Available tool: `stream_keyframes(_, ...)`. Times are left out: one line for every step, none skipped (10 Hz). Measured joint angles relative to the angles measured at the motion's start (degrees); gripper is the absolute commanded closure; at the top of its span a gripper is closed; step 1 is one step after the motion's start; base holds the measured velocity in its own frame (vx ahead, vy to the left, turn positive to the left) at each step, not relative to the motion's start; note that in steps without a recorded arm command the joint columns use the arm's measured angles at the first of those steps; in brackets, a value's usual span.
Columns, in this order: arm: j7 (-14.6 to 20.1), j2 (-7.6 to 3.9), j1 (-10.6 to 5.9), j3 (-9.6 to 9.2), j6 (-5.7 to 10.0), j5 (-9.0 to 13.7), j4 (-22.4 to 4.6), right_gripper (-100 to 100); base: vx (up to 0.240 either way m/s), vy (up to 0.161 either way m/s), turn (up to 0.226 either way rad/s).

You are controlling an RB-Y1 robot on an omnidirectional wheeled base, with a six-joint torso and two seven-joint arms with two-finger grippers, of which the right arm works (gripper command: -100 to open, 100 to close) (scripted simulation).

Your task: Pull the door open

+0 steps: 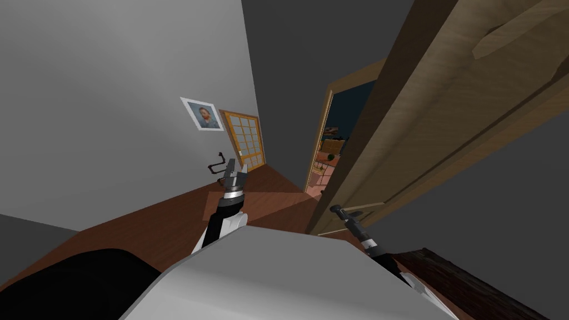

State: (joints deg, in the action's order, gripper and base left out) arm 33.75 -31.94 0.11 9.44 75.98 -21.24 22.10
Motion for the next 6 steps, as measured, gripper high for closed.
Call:
stream_keyframes(0.0,-0.07,-0.2,0.11,0.14,-0.1,-0.2,100,-0.205,-0.108,0.166)
stream_keyframes(0.1,-0.05,-0.24,0.17,0.2,-0.1,-0.1,100,-0.18,-0.094,0.166)
stream_keyframes(0.0,-0.08,-0.53,0.21,0.51,-0.3,-0.8,100,-0.2,-0.087,0.18)
stream_keyframes(0.0,-0.14,-0.22,0.35,0.44,-0.4,-0.3,100,-0.193,-0.109,0.166)
stream_keyframes(0.0,-0.15,-0.38,0.39,0.63,-0.5,-0.7,100,-0.197,-0.089,0.13)
stream_keyframes(0.0,-0.17,-0.5,0.44,0.88,-0.6,-1.0,100,-0.197,-0.091,0.142)
